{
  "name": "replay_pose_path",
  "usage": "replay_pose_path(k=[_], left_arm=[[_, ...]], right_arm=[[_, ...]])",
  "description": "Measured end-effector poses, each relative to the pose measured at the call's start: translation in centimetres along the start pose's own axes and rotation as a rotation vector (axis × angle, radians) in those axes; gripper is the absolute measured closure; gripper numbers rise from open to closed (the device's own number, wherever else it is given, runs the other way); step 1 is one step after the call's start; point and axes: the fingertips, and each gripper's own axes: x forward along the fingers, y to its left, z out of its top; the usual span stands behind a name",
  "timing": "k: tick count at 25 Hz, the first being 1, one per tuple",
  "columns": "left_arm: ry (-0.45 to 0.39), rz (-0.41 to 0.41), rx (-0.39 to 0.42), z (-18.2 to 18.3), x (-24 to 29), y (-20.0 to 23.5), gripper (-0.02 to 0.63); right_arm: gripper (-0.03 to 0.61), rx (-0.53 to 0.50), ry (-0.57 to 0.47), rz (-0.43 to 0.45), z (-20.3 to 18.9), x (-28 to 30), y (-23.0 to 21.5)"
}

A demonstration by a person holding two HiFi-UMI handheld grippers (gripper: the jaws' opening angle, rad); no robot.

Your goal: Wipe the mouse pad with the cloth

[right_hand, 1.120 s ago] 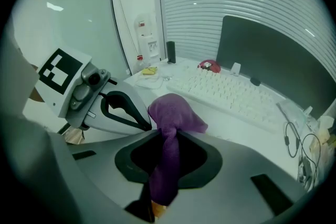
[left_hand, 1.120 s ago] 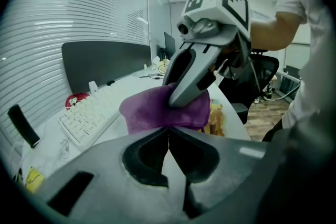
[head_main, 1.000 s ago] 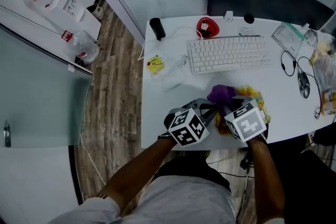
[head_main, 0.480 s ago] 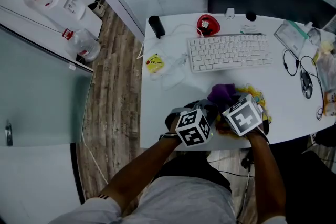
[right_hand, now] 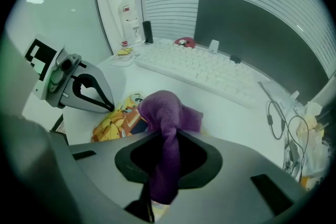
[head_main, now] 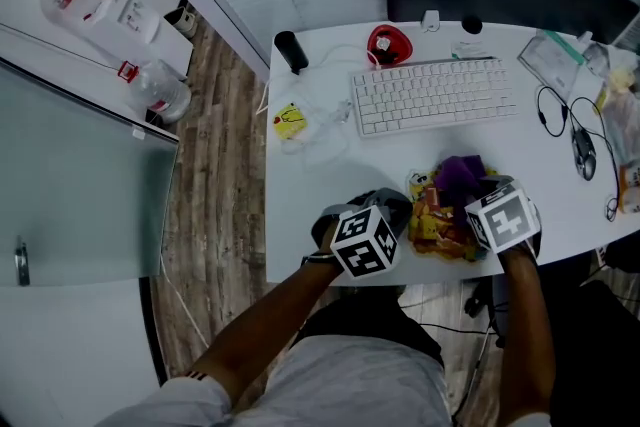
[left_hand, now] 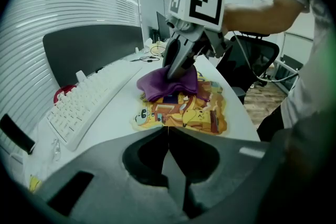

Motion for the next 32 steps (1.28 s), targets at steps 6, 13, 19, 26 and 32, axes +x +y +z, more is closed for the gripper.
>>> replay_pose_path(k=[6,13,19,26,32], left_arm=[[0.000,0.005,0.000,0.0,0.2,0.0,0.598],[0.001,0.004,0.002,-0.1,0.2,0.0,0.598],[-0.002,0.000,0.003,-0.1,0.2,0.0,0.598],[-0.007,-0.002,0.008,-0.1,0.3,0.0,0.598],[-0.008,-0.006,0.007,-0.1,0.3,0.0,0.598]], right_arm=[[0.512,0.095,0.009,-0.070,-3.2,-1.0,-3.9],[0.512,0.123,-0.028,-0.064,-2.9,-2.9,-1.8],[0.512,0.097,-0.084,0.027,-0.1,-2.8,5.5],[0.512,0.080,-0.033,0.091,-0.1,-0.4,9.8],[0.512,0.063,-0.032,0.050,-1.1,0.3,7.2]])
